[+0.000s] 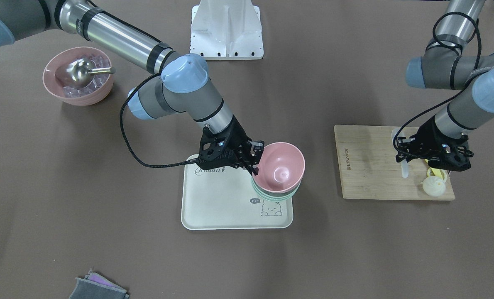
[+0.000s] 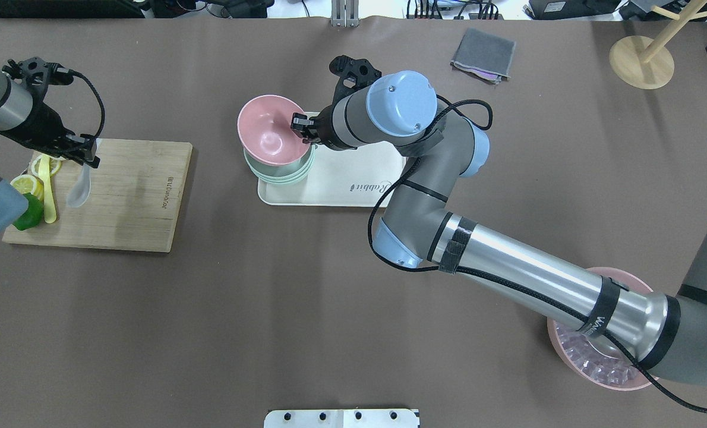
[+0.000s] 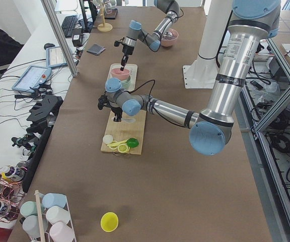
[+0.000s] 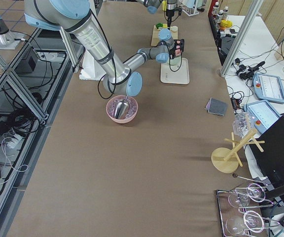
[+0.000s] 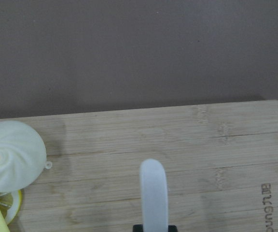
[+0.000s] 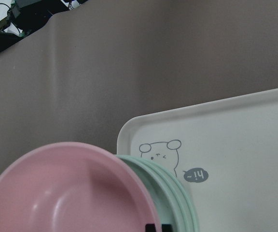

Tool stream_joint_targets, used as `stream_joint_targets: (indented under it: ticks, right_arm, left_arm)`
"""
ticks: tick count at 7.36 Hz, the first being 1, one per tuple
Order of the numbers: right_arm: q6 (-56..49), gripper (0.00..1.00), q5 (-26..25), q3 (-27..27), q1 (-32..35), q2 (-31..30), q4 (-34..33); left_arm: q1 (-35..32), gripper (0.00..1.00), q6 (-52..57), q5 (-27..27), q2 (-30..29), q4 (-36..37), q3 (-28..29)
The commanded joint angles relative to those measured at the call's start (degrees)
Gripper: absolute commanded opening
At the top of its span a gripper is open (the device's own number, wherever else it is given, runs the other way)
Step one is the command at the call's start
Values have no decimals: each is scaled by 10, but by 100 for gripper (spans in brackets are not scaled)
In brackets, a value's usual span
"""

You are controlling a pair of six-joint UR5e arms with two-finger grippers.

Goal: Stack pink bowl on green and place spoon
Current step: 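Lower the pink bowl onto the green bowl stack with the right gripper, then open the right gripper and withdraw while the left gripper lifts the spoon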

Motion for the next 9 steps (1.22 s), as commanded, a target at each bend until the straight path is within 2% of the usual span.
stream_joint_targets:
  ticks: [1, 2, 3, 4, 5, 9]
  right_arm:
    - [0, 0, -2, 0, 0, 0, 0]
    - [0, 0, -2, 0, 0, 0, 0]
    - [1, 20, -3, 0, 0, 0, 1]
    - [1, 99, -9, -1, -5, 1, 0]
    - [18, 100, -54, -1, -21, 1, 0]
    - [21, 100, -56, 5, -21, 0, 1]
  left_arm:
    - [0, 0, 0, 0, 0, 0, 1]
    - [0, 0, 0, 0, 0, 0, 1]
    - [0, 0, 0, 0, 0, 0, 1]
    - [0, 0, 0, 0, 0, -1, 1]
    - [-2, 0, 0, -1, 0, -1, 0]
    - [0, 0, -2, -1, -11, 3, -2]
